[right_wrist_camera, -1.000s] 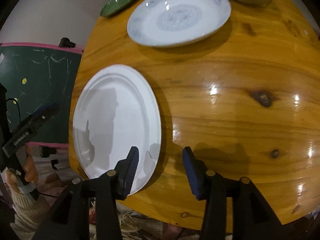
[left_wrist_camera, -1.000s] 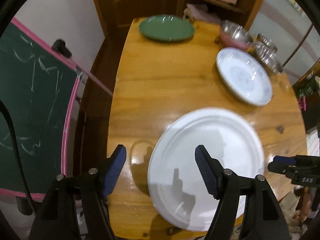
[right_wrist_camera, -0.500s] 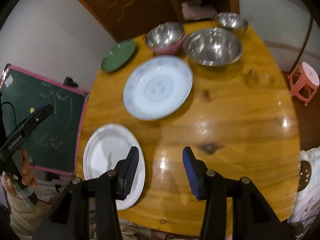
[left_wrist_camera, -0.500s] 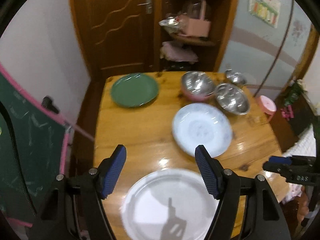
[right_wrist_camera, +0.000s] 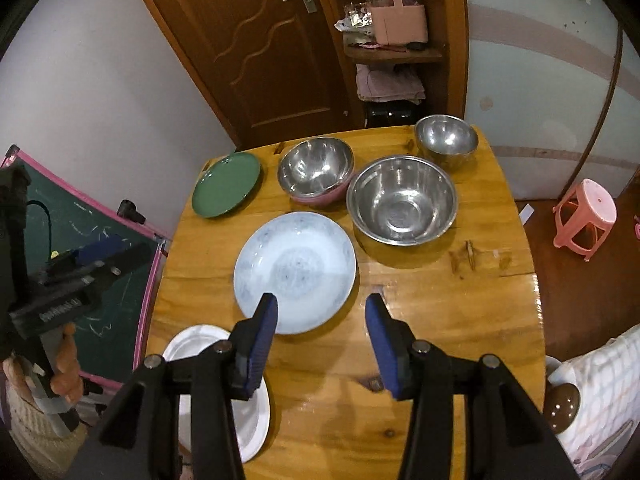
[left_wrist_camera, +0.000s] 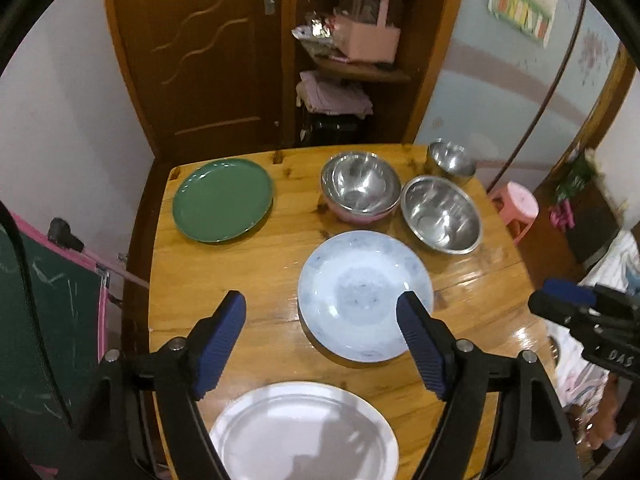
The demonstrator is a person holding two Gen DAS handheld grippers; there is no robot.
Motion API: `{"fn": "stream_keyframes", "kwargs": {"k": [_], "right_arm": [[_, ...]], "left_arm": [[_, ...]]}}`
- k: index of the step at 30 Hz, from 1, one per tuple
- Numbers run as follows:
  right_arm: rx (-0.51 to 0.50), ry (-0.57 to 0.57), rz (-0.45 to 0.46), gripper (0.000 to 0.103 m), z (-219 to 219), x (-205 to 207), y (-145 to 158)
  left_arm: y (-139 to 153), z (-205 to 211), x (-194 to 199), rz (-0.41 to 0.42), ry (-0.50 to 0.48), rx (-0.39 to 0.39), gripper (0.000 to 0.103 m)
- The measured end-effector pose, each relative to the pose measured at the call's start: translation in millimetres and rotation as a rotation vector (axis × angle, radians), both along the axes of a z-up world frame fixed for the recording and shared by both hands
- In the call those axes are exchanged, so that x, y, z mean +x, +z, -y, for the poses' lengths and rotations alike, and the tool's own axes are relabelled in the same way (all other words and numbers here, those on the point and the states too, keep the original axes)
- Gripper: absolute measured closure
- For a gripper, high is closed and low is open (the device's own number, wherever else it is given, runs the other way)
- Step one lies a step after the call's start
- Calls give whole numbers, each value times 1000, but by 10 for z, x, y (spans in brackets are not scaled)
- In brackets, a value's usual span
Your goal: Organize plates and bowls
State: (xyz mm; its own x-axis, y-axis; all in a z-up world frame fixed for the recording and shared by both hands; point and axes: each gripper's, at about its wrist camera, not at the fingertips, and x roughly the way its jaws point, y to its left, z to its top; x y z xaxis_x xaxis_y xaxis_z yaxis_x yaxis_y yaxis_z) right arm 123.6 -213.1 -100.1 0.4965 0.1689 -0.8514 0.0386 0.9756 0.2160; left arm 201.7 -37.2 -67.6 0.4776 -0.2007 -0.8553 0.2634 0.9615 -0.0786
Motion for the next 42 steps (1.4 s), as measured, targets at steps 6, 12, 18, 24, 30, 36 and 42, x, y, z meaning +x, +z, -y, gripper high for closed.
{"fn": "stream_keyframes", "kwargs": {"k": [6,12,18,24,30,36,42], "right_arm": [[31,-23,-55,57,102,302,-350],[95,-50,-146,57,201,559,-768],[143,-67,-219,57,254,744,-1107],[163,-65,-264,58,255,880,-1362],[177,-60,-314,75,237,989,-1573],[183,-54,-350,86,220,1053,-1706],[194,-58,-370,93,233,1108,-1768]], "left_arm": [[-419,130,311,-74,-6,30,27],[-882,128,601,-191,-5,6,27],[-1228,59,743,-272,12,-24,30],[-1462,-16,842,-339,24,-72,44],[-1681,-43,897,-412,24,-116,58],[-1833,-77,926,-459,25,-147,76],[-1874,-113,952,-473,22,-161,88]]}}
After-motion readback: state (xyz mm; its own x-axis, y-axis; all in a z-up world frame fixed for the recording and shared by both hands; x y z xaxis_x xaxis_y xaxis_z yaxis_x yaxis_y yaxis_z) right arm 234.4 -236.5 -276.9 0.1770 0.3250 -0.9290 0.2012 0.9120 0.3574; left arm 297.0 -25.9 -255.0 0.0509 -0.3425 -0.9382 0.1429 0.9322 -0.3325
